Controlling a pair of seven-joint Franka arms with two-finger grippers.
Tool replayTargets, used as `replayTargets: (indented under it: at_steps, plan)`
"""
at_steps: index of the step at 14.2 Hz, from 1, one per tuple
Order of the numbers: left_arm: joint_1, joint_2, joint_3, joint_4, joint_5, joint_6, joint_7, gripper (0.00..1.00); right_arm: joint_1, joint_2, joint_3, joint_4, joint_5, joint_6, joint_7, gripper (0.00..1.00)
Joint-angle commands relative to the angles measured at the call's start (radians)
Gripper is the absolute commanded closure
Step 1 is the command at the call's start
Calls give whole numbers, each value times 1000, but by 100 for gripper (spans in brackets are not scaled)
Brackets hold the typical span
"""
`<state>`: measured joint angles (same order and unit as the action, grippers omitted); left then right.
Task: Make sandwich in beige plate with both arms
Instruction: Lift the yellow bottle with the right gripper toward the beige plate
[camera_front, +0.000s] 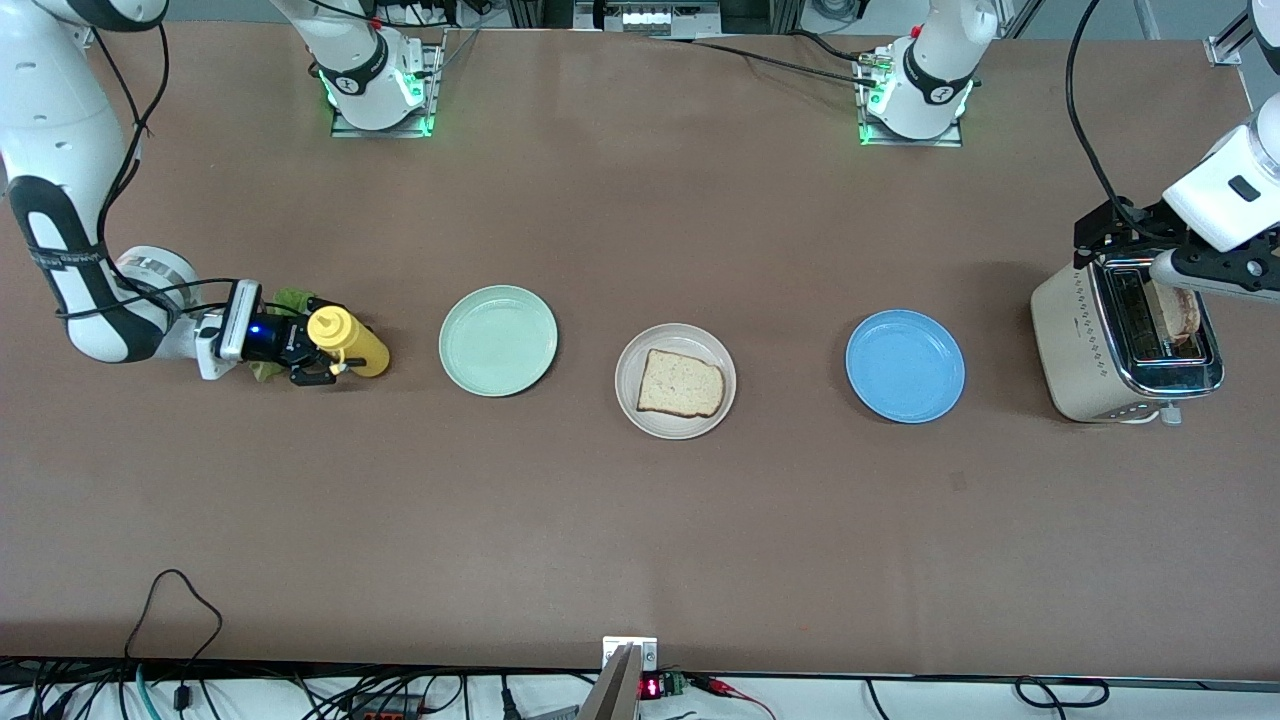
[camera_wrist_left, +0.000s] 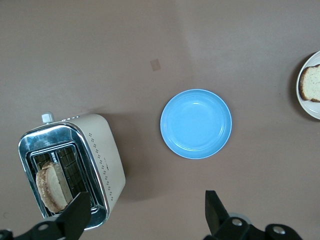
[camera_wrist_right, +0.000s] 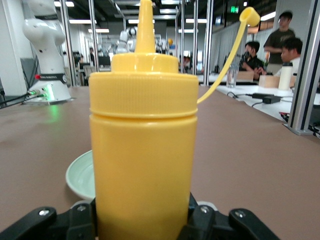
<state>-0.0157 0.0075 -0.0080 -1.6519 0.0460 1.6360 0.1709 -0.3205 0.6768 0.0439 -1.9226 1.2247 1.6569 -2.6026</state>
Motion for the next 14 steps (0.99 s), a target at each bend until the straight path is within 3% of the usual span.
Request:
replayTargets:
  at_steps: [1, 5, 7, 14]
  plan:
    - [-9, -14, -1, -2, 20, -10, -13, 0, 84, -126, -7, -13, 16, 95, 149, 85]
    - [-13, -14, -3, 0, 20, -12, -14, 0, 205, -195, -13, 39, 1, 245, 364, 85]
    - [-15, -12, -1, 4, 20, -12, -14, 0, 260, -207, -15, 72, -51, 337, 449, 85]
    - [-10, -12, -1, 4, 20, -21, -13, 0, 501, -227, -15, 163, -371, 665, 896, 83]
